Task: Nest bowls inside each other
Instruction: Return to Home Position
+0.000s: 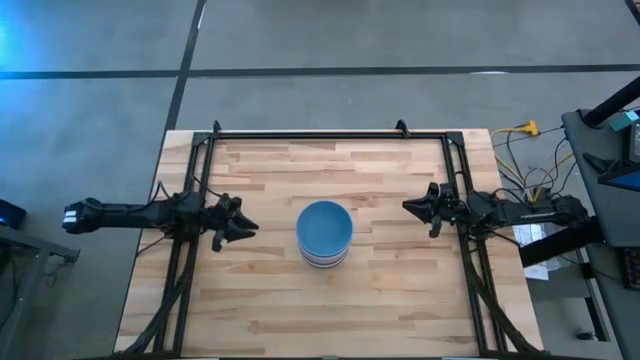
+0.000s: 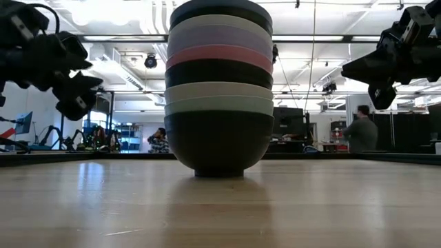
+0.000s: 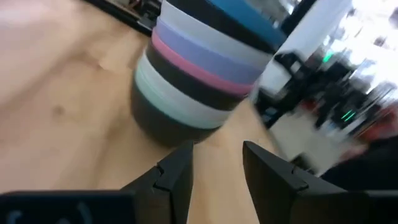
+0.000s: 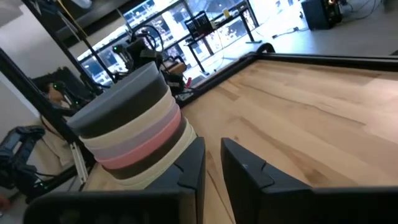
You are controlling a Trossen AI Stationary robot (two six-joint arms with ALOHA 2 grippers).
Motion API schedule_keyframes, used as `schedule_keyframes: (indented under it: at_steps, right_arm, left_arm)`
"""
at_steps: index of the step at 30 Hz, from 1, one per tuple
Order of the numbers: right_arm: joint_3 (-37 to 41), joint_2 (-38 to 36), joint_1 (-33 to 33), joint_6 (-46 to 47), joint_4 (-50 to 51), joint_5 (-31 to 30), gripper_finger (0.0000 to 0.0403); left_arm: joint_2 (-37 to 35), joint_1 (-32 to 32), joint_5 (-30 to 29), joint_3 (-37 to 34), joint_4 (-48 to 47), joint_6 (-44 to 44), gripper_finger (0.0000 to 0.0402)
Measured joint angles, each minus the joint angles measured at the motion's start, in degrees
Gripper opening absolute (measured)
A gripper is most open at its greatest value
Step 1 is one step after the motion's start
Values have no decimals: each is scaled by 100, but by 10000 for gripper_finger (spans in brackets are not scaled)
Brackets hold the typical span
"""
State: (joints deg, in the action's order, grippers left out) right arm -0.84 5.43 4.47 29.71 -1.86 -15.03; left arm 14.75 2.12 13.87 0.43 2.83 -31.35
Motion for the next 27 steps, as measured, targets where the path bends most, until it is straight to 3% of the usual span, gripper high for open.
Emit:
schedule_keyframes:
  at_steps: [4, 7, 27]
  right_arm:
    - [0, -2, 0, 0, -3, 0, 47]
    - [0, -2, 0, 1, -5, 0, 47]
    - [0, -2, 0, 2, -5, 0, 47]
  left_arm:
    - [233, 1, -48, -2, -6, 1174, 122]
    - [374, 1, -49, -2, -8, 1573, 122]
    - [766, 1, -64, -9, -19, 1617, 122]
